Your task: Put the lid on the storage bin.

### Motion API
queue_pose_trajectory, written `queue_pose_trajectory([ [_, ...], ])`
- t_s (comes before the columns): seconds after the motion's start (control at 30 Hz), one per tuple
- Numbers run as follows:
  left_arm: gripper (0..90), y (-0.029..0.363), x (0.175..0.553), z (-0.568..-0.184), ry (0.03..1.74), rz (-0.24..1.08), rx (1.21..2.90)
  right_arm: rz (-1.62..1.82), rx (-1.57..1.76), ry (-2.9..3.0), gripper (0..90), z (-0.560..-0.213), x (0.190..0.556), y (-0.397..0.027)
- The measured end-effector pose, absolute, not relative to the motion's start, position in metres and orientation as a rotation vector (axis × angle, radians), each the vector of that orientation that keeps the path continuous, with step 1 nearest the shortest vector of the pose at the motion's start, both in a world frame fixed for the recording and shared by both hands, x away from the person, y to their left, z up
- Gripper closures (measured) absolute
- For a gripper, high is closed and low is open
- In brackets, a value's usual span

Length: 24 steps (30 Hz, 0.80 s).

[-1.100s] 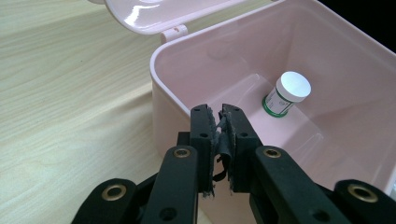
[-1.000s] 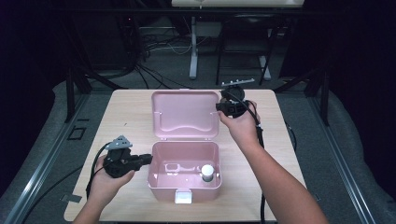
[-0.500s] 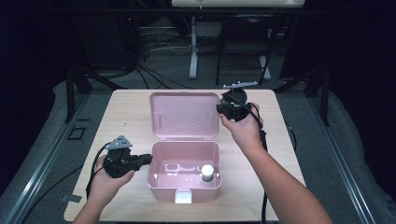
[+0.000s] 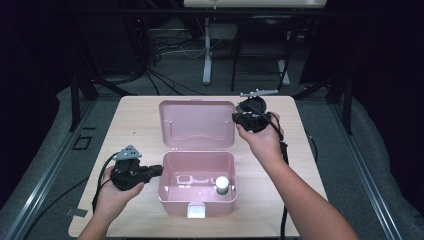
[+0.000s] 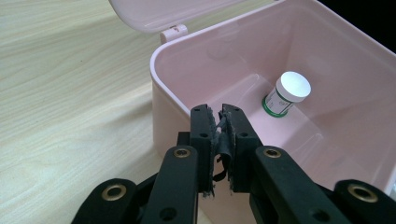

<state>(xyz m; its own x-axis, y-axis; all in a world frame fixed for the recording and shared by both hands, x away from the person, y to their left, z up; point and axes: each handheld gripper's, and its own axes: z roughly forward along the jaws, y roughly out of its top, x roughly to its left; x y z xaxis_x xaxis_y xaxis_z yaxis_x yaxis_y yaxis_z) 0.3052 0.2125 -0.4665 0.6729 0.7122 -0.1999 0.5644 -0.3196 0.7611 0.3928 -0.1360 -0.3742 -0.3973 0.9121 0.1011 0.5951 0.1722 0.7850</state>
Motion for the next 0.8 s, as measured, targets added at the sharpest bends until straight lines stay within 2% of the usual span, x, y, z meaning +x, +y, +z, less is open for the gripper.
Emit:
queue_pose_trajectory([
  [0.8, 83.8, 0.212, 0.305, -0.467, 0.987, 0.216, 2.016, 1.127, 1.383, 2.077, 87.0, -0.371, 0.375, -0.14],
])
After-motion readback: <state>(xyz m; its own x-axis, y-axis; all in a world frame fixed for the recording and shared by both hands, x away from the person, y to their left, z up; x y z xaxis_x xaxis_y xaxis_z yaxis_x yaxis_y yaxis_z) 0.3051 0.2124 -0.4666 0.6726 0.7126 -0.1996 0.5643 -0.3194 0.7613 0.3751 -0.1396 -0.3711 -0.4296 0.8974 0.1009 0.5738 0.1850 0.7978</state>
